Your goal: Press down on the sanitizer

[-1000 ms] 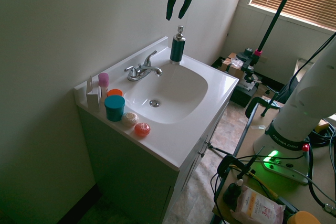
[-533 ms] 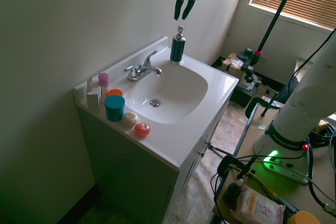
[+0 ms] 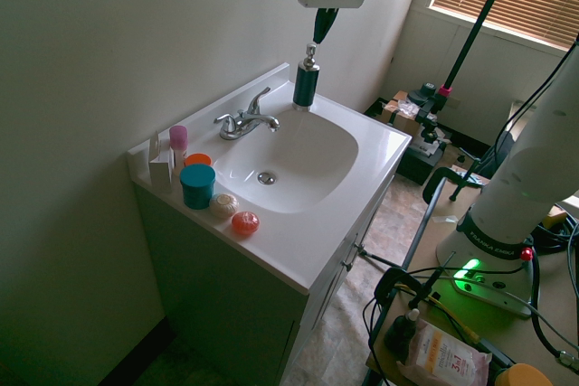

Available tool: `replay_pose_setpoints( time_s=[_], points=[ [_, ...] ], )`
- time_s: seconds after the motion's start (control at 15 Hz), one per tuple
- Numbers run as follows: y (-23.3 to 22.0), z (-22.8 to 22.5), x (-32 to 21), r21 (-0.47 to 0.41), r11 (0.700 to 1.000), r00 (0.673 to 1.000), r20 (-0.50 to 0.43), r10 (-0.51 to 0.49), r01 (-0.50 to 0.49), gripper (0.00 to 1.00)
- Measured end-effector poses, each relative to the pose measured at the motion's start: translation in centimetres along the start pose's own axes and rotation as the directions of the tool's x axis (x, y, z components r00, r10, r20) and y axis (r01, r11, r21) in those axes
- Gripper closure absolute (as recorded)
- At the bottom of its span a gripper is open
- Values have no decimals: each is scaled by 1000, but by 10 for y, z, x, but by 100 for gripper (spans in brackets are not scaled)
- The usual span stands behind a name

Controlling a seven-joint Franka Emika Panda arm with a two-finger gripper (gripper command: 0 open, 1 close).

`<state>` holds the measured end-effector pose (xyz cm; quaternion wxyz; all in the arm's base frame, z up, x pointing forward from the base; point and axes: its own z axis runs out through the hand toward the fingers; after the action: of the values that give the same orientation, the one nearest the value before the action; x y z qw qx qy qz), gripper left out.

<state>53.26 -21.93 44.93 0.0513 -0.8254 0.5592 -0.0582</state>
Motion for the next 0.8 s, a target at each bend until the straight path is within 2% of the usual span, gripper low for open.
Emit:
replay_pose_setpoints(
  time_s=[0.8],
  points=[
    [-4,7,14,12,1000,1000,-7,10,-10,100]
  ],
)
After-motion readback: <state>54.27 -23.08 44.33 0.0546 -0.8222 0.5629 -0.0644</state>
